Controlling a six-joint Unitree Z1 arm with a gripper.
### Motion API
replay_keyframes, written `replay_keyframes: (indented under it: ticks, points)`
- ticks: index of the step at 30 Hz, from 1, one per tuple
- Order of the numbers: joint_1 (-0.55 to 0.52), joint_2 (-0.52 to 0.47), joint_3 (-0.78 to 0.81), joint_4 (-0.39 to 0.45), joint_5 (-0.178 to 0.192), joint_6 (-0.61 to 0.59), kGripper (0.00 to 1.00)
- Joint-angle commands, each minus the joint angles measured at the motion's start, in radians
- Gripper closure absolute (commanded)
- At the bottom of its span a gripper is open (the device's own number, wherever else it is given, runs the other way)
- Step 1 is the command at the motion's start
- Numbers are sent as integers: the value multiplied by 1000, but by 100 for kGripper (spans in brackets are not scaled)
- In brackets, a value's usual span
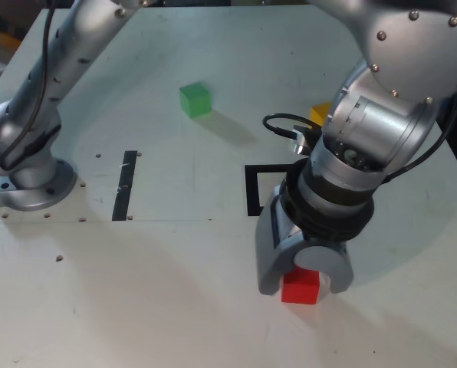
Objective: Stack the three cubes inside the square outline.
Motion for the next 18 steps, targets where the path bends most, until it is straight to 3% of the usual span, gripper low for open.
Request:
replay_keyframes:
  ticks: [1, 8, 18]
  points:
    - [2, 5, -4, -6, -2, -1, 62]
    - [2, 21, -18, -15, -15, 14, 62]
    - [3, 14, -35, 1, 2, 36, 78]
